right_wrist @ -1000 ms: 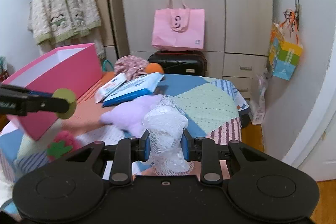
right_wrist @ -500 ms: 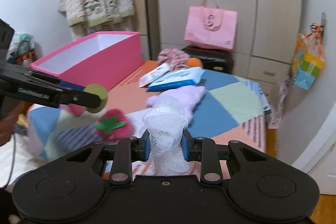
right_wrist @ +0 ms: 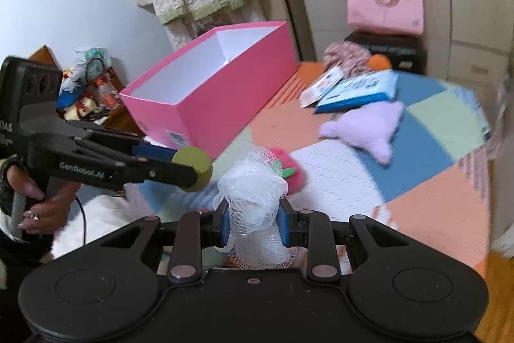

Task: Organize soft objects
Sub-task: 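Lift the green ball with the left gripper while the right gripper carries the sponge toward the box, then lower the green ball into the box and open the left gripper while the right releases the sponge there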

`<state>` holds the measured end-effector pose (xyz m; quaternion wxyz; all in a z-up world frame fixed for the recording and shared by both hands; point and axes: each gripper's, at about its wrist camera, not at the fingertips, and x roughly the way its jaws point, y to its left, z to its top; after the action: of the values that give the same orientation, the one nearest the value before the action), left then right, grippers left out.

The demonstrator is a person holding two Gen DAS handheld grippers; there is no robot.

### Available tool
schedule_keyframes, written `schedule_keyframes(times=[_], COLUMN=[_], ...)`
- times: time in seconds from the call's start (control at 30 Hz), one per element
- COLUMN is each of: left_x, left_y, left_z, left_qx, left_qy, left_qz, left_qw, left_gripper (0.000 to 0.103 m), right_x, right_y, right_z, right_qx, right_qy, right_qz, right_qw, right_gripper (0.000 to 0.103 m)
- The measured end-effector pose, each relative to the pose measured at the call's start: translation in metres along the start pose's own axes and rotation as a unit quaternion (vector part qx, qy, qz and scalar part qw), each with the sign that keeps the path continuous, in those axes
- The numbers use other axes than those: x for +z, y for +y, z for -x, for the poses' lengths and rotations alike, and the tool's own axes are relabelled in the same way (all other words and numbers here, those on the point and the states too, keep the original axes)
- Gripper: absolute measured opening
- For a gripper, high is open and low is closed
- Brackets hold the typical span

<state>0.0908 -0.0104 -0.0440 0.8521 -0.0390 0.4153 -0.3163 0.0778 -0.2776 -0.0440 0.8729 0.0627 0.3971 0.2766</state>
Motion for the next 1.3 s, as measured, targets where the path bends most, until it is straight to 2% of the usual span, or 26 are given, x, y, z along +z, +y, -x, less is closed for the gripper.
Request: schedule_keyframes(times=[0.2,0.33,0.47,0.67,0.8,0.93,1.1,1.3], left_x=[0.01,0.018,0.028,0.05,0.065,0.083,0.11,0.135], left_y=[0.017,0.028,0.047,0.078,0.095,0.108,0.133,0.169], left_z=[0.031,0.054,0.068,0.076,0.073,0.064,0.043,0.012], left_qx=[0.007,0.027,0.037,0.05,0.055,0.083,0.099,0.108], left_qy=[0.001,-0.029,-0.061,-0.089,-0.104,-0.124,-0.12,-0.102], left_qz=[-0.018,-0.057,-0.056,-0.037,-0.024,-0.026,-0.012,0.03], left_qw=[0.9998,0.9976,0.9959,0.9941,0.9928,0.9885,0.9878,0.9885], left_gripper=[0.041,0.041,0.041,0.041,0.041,0.041,0.041,0.041], right_x=[0.028,0.048,0.067,0.103,0.129,0.155,0.186,0.211], right_y=[0.023,0.039,0.053,0.073,0.078,0.073,0.058,0.045], right_z=[-0.008,-0.019,-0.038,-0.056,-0.07,-0.09,-0.122,-0.161], right_qx=[0.035,0.066,0.082,0.079,0.076,0.069,0.063,0.056], right_qy=[0.002,-0.016,-0.029,-0.057,-0.069,-0.068,-0.057,-0.033], right_qz=[0.013,0.034,0.042,0.075,0.092,0.095,0.079,0.06], right_qw=[0.999,0.997,0.995,0.992,0.99,0.991,0.993,0.996], right_gripper=[0.033,0.033,0.033,0.033,0.033,0.033,0.033,0.033])
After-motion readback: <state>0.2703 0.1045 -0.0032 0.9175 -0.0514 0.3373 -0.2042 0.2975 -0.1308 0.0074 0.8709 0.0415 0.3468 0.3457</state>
